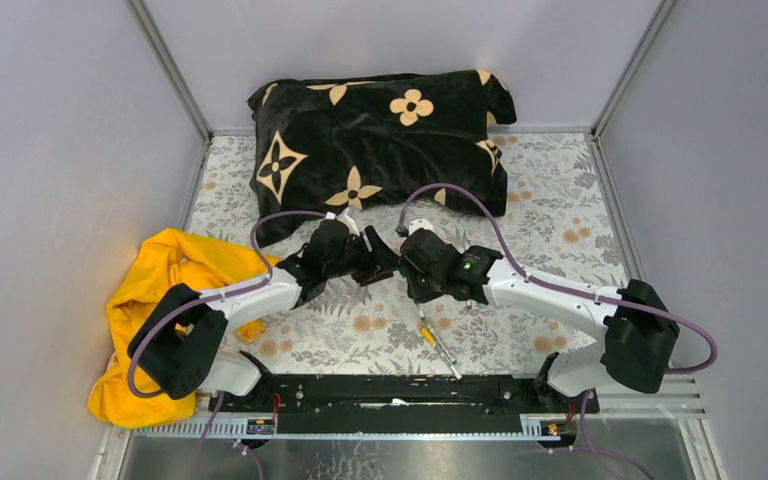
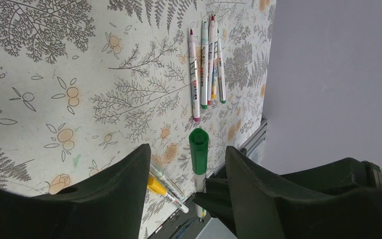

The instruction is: Open the pen caps

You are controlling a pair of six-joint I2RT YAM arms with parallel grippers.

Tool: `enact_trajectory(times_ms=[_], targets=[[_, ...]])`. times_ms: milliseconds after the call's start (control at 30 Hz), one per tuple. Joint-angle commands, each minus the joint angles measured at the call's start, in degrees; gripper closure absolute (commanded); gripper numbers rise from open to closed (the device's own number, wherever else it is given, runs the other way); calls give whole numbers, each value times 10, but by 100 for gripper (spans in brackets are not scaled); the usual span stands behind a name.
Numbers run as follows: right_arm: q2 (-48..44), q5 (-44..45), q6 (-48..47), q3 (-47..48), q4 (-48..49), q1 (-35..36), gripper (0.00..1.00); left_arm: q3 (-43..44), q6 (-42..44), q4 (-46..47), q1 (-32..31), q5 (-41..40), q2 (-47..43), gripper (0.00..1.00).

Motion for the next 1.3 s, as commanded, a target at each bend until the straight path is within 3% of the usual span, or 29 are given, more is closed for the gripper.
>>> enact_trajectory(times_ms=[0,433,867,967,1133,1267], targets=[[10,-9,-9,28,14,5,97,18,-6,33,-6,-11,8,36],[29,-12,-13,45,23,5,98,20,-16,42,-10,-18,23,45],[30,-13,-12,32,32,5,98,14,-25,55,-11,-17,26,60],[30,-14,-11,32,32,5,98,12,-25,61,-11,-13,27,72],[27,-12,-10,30,33,5,98,9,-22,62,-11,-10,27,100],[23,-9,-9,29,35,5,97,6,-19,63,-12,-9,24,100]])
